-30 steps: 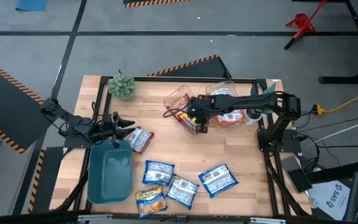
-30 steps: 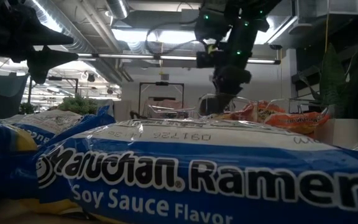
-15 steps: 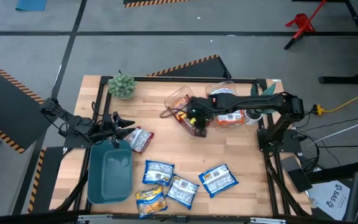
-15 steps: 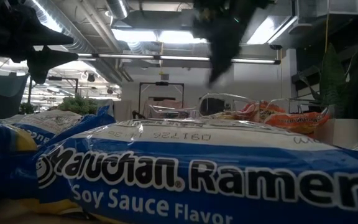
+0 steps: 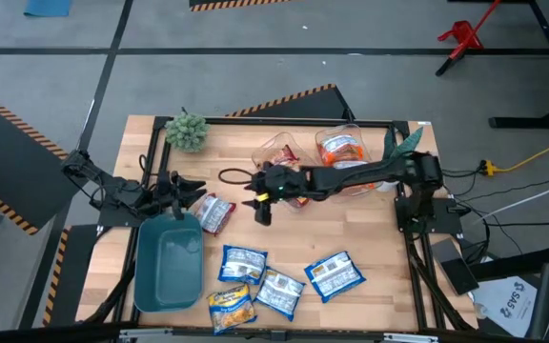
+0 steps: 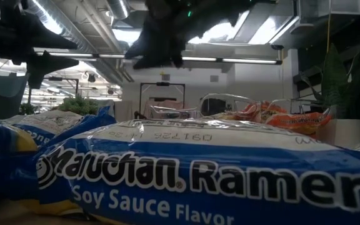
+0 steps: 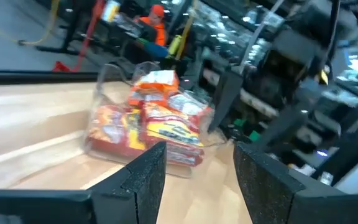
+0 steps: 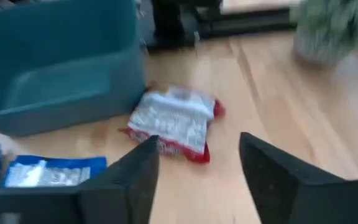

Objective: Sort Maruchan noodles
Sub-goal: Put the red noodle pack into the left transparent bin

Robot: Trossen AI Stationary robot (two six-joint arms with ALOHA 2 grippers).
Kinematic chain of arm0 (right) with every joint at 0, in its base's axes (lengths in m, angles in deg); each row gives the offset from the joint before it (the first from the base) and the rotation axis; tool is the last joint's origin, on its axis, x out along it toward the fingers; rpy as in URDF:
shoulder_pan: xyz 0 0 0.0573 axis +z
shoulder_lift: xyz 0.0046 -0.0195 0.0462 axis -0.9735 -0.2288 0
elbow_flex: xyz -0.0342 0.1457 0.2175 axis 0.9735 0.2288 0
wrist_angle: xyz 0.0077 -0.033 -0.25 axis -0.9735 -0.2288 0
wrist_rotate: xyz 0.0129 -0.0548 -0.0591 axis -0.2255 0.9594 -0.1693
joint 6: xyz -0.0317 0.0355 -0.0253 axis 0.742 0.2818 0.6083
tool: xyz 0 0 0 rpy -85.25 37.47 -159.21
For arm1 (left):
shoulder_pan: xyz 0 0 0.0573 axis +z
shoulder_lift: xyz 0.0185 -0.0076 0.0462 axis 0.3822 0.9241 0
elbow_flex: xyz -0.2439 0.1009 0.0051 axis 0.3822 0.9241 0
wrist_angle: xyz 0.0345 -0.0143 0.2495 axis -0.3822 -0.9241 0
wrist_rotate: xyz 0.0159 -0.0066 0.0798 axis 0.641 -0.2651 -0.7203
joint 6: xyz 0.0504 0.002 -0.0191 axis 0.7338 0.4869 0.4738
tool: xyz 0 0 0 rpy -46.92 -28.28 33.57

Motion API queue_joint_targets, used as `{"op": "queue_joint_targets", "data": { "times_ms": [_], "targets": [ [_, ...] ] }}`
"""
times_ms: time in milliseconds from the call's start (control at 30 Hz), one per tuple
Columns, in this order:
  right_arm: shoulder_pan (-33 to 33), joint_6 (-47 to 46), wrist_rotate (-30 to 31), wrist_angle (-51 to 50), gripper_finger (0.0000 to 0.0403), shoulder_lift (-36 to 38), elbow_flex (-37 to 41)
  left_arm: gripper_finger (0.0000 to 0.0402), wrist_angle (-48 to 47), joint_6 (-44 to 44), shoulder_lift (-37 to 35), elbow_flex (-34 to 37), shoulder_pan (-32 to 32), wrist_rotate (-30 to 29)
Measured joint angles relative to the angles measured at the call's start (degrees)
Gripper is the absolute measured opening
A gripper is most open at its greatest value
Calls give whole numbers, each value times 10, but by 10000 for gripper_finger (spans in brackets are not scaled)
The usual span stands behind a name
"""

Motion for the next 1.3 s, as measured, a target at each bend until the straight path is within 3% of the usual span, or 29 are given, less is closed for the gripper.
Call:
{"op": "queue_joint_targets", "data": {
  "times_ms": [200,367,500,833,1300],
  "targets": [
    [0,-24,-10,8,262,-12,-1,173,-151,-74,8,-84,9,-12],
    [0,-24,-10,7,259,-4,-3,156,-310,-175,58,-165,35,-9],
    [0,-24,-10,5,247,-4,-10,125,-418,-257,129,-201,73,28],
    [0,-24,0,5,223,-4,-11,6,-434,-284,321,-240,194,181],
    [1,-30,0,7,205,-4,-11,1,-481,-294,567,-319,326,335]
  ]
}}
